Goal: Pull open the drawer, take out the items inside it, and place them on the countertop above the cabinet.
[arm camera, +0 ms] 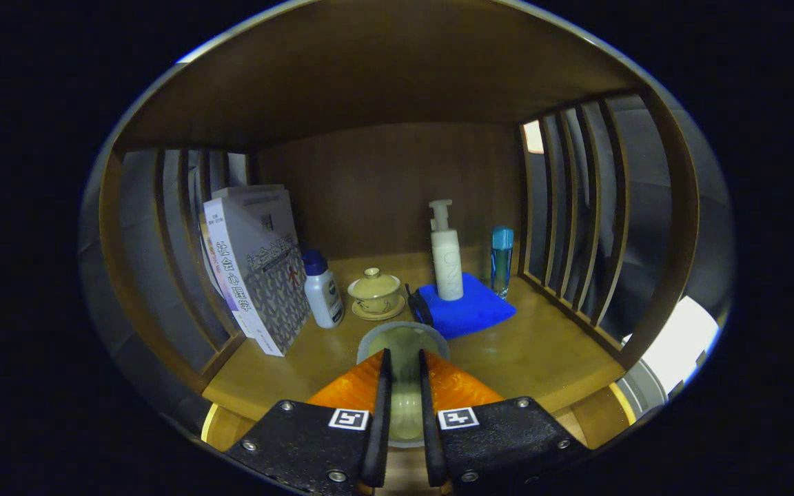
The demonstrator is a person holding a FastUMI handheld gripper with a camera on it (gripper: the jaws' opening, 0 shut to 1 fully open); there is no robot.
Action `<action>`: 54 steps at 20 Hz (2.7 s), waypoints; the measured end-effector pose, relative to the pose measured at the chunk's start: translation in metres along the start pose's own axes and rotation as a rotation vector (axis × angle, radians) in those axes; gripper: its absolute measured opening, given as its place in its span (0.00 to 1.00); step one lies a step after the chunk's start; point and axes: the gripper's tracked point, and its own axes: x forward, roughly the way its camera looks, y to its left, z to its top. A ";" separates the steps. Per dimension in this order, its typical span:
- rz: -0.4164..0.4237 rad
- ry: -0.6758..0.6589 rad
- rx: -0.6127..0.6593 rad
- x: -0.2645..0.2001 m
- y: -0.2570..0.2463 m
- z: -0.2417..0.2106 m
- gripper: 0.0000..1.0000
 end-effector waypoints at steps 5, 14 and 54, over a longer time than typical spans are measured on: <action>-0.002 -0.007 -0.039 0.017 -0.010 -0.003 0.53; 0.011 -0.143 -0.019 -0.020 -0.012 0.013 0.97; -0.065 -0.248 -0.167 -0.219 -0.014 -0.176 0.97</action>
